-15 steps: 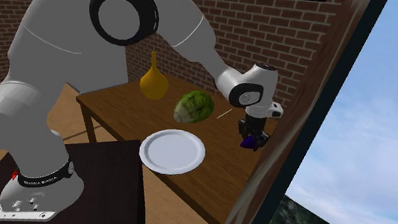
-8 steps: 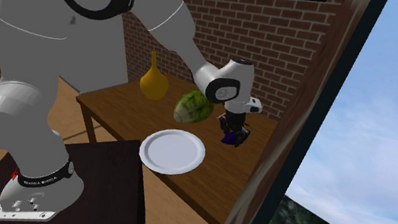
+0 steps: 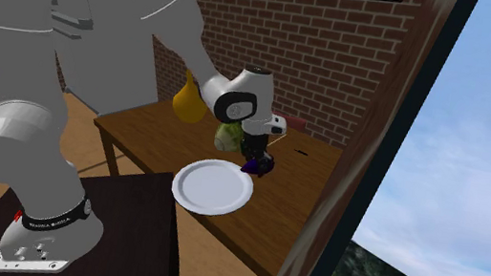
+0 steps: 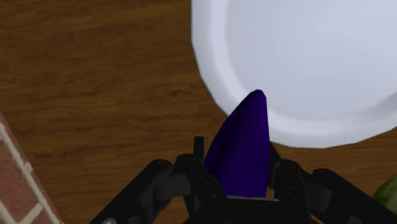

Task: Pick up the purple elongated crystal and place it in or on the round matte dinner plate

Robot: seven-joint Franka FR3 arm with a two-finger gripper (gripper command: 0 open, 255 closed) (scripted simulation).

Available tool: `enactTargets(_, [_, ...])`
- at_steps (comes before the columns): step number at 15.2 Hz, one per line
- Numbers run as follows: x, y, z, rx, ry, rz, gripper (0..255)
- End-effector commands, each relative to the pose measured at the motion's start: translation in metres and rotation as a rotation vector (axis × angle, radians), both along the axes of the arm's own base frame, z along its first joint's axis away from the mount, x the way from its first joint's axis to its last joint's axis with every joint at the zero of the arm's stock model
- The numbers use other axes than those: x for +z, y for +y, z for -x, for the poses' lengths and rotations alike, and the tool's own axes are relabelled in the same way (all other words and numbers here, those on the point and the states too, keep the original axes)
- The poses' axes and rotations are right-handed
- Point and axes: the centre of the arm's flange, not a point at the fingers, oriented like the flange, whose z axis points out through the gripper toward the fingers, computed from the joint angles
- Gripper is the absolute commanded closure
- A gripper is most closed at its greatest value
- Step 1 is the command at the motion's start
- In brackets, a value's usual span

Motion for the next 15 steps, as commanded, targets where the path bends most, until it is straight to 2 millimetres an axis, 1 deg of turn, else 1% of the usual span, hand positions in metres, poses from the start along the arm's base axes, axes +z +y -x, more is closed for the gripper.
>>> enactTargets(1, [-0.001, 0.008, 0.026, -0.001, -0.001, 0.0, 255])
enactTargets(9, [-0.002, 0.039, 0.127, -0.001, -0.001, 0.0, 255])
enactTargets(10, [-0.002, 0.042, 0.137, -0.001, -0.001, 0.0, 255])
enactTargets(15, [-0.028, 0.042, 0.137, -0.001, -0.001, 0.0, 255])
